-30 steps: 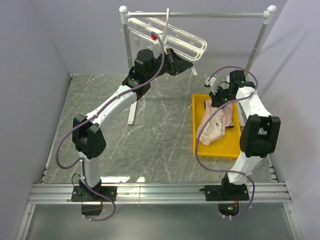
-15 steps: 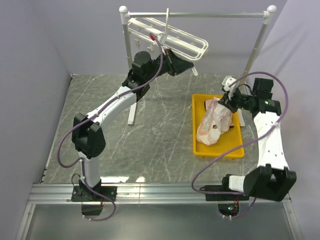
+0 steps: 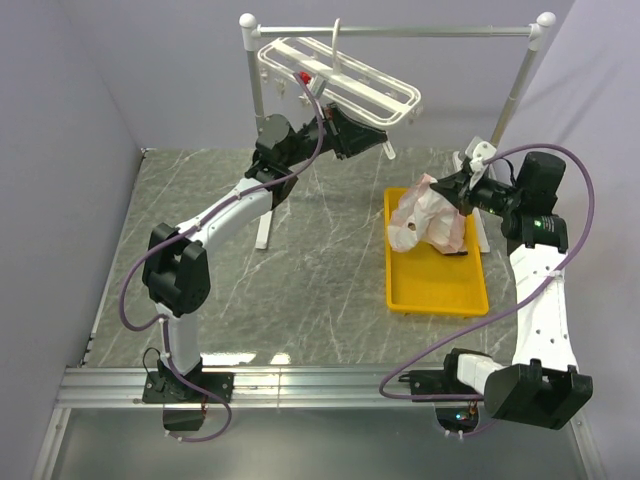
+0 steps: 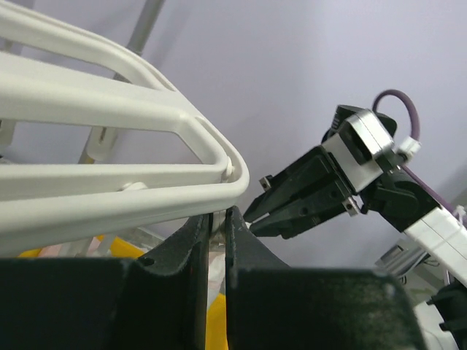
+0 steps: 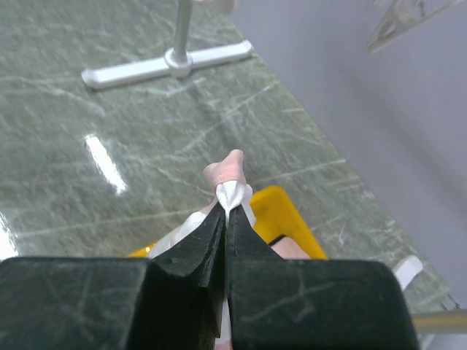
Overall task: Clip the underwear to the hanger
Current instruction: Pick up the underwear from the bin, then clamp the underwear onto the hanger.
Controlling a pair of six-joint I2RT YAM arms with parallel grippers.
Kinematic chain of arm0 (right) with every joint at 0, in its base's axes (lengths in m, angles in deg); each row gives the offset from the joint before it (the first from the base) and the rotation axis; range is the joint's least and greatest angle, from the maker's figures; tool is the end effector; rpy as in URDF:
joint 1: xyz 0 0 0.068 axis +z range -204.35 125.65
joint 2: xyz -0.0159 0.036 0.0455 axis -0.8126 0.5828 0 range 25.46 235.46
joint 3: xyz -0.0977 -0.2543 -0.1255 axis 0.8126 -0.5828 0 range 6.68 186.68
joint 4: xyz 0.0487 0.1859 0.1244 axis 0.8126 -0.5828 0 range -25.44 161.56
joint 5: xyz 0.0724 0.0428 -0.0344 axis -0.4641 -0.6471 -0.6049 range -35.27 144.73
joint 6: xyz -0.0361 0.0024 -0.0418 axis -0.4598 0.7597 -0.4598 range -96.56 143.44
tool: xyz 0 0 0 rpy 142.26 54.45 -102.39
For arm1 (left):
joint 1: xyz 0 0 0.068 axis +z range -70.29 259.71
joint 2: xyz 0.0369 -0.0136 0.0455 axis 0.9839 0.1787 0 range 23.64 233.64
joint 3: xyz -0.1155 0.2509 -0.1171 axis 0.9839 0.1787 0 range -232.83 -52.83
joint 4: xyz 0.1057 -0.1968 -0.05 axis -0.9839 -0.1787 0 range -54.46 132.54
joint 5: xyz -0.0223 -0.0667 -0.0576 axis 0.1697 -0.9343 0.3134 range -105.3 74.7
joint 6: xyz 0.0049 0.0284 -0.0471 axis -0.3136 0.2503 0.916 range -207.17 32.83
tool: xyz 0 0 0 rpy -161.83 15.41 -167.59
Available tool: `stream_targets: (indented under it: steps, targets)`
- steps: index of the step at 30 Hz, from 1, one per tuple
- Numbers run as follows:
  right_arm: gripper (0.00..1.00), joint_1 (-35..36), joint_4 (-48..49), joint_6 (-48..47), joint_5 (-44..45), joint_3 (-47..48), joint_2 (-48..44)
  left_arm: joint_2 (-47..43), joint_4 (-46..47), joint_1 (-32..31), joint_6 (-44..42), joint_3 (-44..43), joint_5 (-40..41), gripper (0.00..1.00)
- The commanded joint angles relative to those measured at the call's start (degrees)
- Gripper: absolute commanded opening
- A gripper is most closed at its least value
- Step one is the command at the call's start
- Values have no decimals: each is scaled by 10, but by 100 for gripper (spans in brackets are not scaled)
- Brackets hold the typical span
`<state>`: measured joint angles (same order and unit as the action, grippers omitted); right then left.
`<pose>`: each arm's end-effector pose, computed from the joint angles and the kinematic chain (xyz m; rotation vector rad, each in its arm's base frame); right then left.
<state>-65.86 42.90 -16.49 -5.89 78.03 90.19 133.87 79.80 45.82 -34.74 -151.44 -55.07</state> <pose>0.1855 -0.0043 0.4266 -1.0342 1.4386 0.3860 0.3447 -0.2604 0.4485 0.5016 1.3329 -1.6678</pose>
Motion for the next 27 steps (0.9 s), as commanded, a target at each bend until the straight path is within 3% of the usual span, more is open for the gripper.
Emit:
stream_targets:
  steps: [1,16,27]
  targets:
    - [0,3,82,91,-33,29,1,-5,75,-1,16,2,-56,0]
    - [0,44,191,179,-48,59,22,27,147,-1,26,-29,-93,0]
    - [0,75,225,193,-45,85,55,41,195,-2,51,-39,-103,0]
